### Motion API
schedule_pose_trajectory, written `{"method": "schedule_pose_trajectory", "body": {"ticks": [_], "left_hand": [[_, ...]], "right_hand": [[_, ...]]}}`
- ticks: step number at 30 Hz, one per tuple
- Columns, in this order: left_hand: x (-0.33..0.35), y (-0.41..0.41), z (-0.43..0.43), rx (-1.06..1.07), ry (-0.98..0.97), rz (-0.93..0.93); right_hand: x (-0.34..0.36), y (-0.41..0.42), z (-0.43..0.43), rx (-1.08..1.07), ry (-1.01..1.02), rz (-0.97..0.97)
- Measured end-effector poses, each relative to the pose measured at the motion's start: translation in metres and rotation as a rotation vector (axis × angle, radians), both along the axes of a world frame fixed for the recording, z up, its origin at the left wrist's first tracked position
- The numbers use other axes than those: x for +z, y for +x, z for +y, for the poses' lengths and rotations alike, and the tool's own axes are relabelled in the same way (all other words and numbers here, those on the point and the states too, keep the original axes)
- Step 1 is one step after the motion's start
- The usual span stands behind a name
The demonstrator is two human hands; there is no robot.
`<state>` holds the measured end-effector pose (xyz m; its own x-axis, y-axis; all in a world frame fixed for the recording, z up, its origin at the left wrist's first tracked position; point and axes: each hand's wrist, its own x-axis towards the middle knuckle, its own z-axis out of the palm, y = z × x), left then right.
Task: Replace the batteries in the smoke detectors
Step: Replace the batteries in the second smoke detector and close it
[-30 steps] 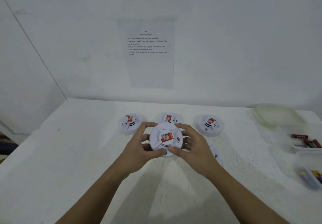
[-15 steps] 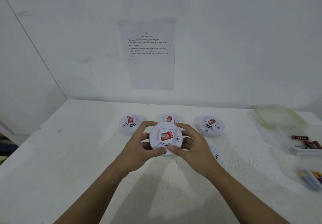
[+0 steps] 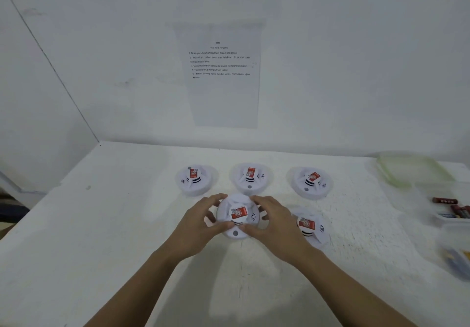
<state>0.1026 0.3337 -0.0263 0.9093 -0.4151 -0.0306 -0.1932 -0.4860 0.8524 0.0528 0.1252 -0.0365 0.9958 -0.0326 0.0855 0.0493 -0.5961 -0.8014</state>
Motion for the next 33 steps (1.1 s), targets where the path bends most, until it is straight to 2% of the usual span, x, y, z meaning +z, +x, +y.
{"method": "schedule_pose_trajectory", "body": {"ticks": [5,18,28,31,33], "left_hand": [[-0.017,0.008,0.000,-0.034,0.125,-0.055],[-0.025,0.009,0.002,-0.019,0.052,-0.054],[-0.021,0.011,0.004,-0.003,0.055,0.014],[-0.016,0.011,0.005,0.014,0.074,0.010],[-0.010,0.012,0.007,0.046,0.041,-0.004]], "right_hand": [[-0.012,0.007,0.007,0.029,-0.082,0.073],[-0.012,0.010,0.008,0.040,-0.110,0.080],[-0.002,0.010,-0.002,0.032,0.054,0.110],[0.003,0.009,0.000,-0.015,0.073,0.053],[0.008,0.009,0.001,-0.064,0.181,-0.004]]}}
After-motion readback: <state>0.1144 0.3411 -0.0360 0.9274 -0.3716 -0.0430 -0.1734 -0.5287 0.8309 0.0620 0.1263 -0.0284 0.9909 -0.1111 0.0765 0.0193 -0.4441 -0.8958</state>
